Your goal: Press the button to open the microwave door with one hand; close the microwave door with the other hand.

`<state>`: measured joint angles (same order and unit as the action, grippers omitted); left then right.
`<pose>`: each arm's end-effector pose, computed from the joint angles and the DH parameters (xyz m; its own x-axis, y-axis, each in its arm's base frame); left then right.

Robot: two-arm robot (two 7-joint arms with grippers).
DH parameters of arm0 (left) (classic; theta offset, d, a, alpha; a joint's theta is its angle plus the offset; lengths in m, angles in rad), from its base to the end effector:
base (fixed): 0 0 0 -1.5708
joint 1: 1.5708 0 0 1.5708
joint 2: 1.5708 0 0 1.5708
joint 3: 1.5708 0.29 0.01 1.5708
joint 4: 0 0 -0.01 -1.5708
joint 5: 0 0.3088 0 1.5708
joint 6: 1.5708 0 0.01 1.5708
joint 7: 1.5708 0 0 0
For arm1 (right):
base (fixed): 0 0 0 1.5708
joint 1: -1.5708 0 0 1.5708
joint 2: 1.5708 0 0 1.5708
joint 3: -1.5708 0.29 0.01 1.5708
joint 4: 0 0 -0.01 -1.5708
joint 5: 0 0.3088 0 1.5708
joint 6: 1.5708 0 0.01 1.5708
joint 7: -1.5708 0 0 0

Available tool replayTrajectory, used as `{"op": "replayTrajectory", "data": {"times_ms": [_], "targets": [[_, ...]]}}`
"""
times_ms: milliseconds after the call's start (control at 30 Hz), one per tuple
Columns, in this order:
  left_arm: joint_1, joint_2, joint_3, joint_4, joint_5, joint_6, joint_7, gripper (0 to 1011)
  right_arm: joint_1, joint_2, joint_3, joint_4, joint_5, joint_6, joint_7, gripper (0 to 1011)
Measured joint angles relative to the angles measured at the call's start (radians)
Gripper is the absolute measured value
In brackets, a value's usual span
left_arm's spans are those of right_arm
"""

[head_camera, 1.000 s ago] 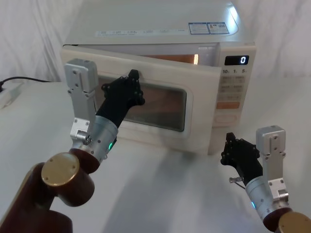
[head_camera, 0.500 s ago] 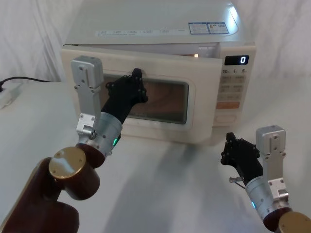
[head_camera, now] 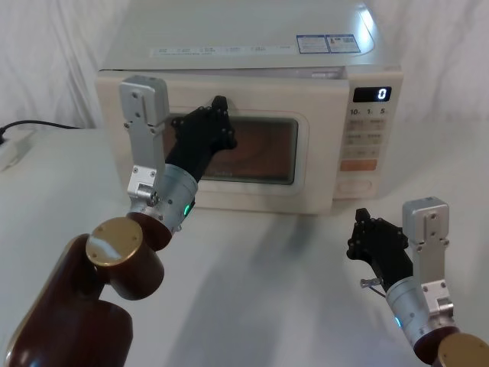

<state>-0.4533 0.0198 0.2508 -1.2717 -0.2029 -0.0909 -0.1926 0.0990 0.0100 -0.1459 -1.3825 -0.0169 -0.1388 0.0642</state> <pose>0.4443 -0.0694 -0.2219 0.4199 0.9071 -0.0301 -0.8849 0.4018 -0.2355 0.3519 0.0432 -0.3254 0.2082 -0.9771 0.0440 0.9767 0.2101 0.0442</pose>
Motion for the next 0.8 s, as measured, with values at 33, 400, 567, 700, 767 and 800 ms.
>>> {"op": "replayTrajectory", "data": {"times_ms": [33,400,567,700,767,800], "targets": [[-0.001,-0.001,0.000,0.001,0.000,-0.001,0.000,0,0.000,0.000,0.000,0.000,0.000,0.000,0.000,0],[-0.010,-0.003,0.003,0.011,0.005,-0.002,-0.002,0,0.000,0.000,0.000,0.000,0.000,0.000,0.000,0],[-0.016,-0.003,0.006,0.018,0.006,-0.002,-0.008,0,0.000,0.000,0.000,0.000,0.000,0.000,0.000,0],[-0.024,-0.002,0.008,0.028,0.007,0.000,-0.013,0,0.000,0.000,0.000,0.000,0.000,0.000,0.000,0],[-0.029,-0.003,0.010,0.032,0.007,0.002,-0.017,0,0.000,0.000,0.000,0.000,0.000,0.000,0.000,0],[-0.030,-0.003,0.010,0.033,0.007,0.002,-0.017,0,0.000,0.000,0.000,0.000,0.000,0.000,0.000,0]]}}
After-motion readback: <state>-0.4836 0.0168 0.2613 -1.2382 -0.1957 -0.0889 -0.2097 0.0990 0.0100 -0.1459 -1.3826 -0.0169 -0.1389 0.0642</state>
